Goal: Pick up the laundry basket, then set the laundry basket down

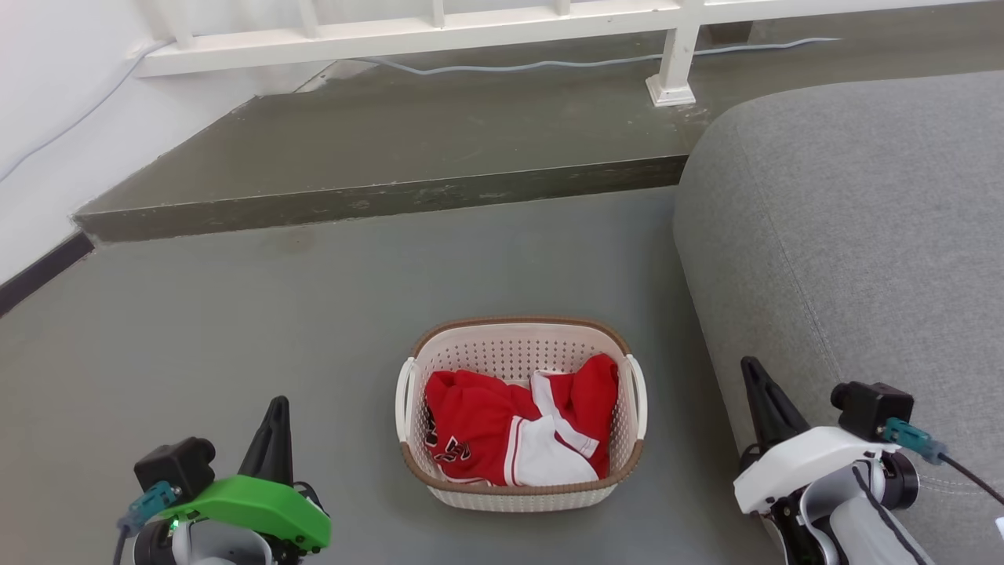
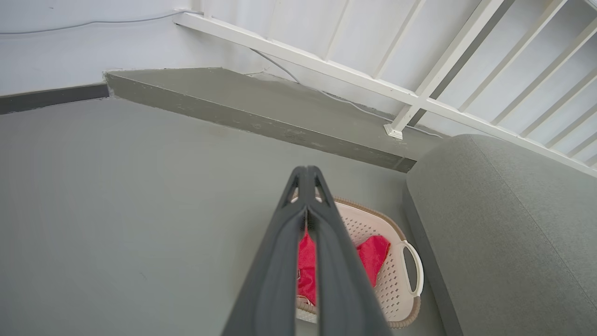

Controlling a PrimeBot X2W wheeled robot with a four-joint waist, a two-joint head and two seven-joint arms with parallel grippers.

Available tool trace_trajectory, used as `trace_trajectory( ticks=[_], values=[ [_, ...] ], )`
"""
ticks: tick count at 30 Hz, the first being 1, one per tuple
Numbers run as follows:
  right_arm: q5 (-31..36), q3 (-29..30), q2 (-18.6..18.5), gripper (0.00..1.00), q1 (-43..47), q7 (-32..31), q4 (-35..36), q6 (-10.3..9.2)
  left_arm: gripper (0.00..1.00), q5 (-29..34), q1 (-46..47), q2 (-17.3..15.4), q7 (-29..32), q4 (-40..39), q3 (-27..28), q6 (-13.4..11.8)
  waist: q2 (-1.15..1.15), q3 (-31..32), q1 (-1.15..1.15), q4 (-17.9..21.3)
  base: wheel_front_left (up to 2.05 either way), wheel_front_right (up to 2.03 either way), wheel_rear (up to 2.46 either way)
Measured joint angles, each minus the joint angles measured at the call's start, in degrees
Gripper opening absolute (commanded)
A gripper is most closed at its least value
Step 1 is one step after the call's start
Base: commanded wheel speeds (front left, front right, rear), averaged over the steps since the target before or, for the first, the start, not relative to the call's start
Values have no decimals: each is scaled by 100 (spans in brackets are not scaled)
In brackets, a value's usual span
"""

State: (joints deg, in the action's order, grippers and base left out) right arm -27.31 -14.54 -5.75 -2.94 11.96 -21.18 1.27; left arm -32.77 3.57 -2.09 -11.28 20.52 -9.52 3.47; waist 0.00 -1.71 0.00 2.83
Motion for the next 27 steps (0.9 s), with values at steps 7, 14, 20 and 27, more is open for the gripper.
trace_trajectory(
  ticks=[7,14,20,27],
  values=[
    [-502,151,24,0,-1,-126,41,22,0,-388,0,1,123,-9,83,13,0,12,0,-22,0,0,0],
    [-865,291,37,0,-1,-246,60,73,0,-724,0,1,236,-36,192,54,0,21,0,-39,0,0,0],
    [-1248,417,51,0,-2,-354,87,82,0,-1071,1,2,368,-59,267,57,0,30,0,-57,0,0,0],
    [-1703,564,78,0,-3,-479,115,125,0,-1492,1,2,477,-75,382,65,0,41,0,-77,0,0,0]
  ],
)
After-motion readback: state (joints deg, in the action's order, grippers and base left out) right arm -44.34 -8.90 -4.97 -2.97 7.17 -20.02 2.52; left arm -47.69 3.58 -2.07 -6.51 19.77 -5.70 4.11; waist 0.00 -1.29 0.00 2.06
